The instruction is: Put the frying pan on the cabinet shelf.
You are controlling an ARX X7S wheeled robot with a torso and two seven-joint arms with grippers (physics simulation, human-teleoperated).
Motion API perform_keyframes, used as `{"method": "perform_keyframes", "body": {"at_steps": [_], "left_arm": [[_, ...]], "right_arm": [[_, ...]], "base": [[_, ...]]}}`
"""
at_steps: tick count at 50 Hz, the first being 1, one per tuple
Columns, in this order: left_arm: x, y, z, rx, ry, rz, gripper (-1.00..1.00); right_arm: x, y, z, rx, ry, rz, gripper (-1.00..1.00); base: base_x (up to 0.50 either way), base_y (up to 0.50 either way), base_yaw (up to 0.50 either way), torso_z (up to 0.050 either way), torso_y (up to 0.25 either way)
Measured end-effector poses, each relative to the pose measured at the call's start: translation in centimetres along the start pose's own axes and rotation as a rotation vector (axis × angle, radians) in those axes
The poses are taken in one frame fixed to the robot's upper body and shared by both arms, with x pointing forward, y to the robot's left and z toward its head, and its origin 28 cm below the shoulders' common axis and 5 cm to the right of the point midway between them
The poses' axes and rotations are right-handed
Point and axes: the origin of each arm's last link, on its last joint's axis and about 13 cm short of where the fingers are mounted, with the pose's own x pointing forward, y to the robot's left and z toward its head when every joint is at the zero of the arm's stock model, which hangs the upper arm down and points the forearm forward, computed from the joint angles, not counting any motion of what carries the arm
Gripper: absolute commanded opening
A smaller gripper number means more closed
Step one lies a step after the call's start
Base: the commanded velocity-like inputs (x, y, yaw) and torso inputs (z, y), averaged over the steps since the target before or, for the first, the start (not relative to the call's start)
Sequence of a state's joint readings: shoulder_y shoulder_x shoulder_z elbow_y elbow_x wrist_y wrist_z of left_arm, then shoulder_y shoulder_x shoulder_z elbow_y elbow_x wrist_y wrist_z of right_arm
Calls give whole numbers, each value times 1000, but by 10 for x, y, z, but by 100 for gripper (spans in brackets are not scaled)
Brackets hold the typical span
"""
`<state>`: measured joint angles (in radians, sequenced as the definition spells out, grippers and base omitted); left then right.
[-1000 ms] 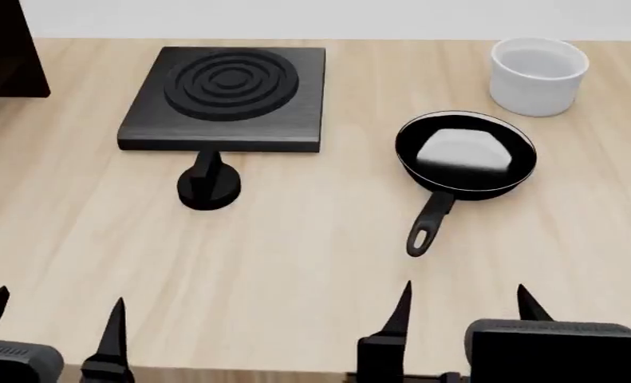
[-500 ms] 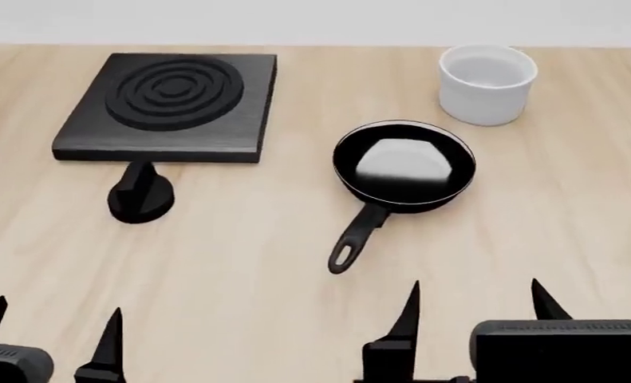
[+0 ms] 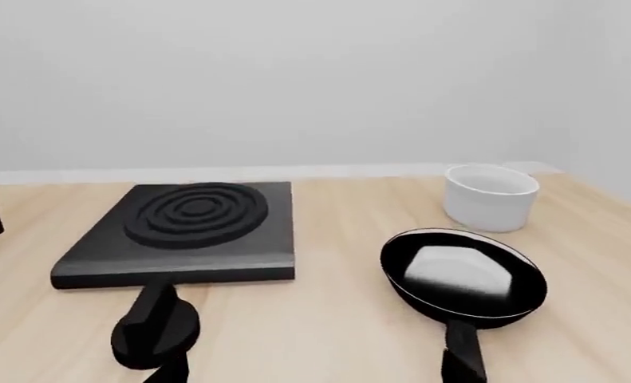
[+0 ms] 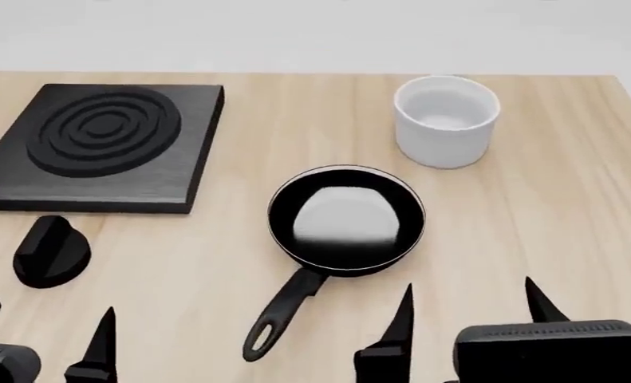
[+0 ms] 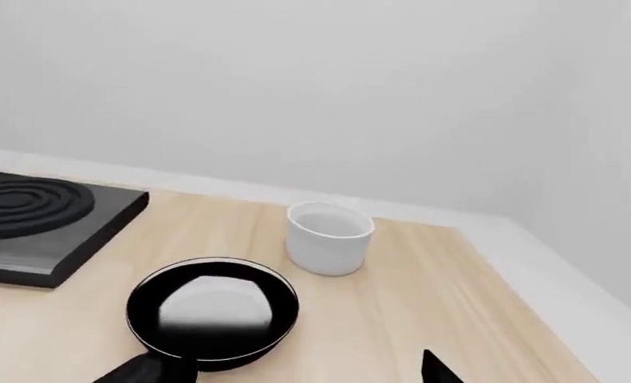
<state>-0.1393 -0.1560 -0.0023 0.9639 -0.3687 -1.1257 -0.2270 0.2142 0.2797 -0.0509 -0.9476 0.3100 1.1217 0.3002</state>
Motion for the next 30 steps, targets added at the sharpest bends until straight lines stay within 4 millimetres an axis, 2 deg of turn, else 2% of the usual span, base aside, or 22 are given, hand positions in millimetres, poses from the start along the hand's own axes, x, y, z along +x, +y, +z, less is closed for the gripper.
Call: {"method": "perform_keyframes", "body": {"at_steps": [18, 25, 30], "left_arm": [[0, 2, -2, 0, 9, 5, 100], [-1, -1, -1, -4, 23, -14, 100], [-2, -5, 1, 1, 38, -45, 100]], "right_arm": [[-1, 0, 3, 3, -10, -5, 100], [-2, -1, 4, 5, -8, -11, 100], [-1, -1, 4, 11, -1, -20, 100]], "base": [[496, 0, 0, 0, 1], [281, 0, 0, 0, 0], [-5, 0, 0, 0, 0]]}}
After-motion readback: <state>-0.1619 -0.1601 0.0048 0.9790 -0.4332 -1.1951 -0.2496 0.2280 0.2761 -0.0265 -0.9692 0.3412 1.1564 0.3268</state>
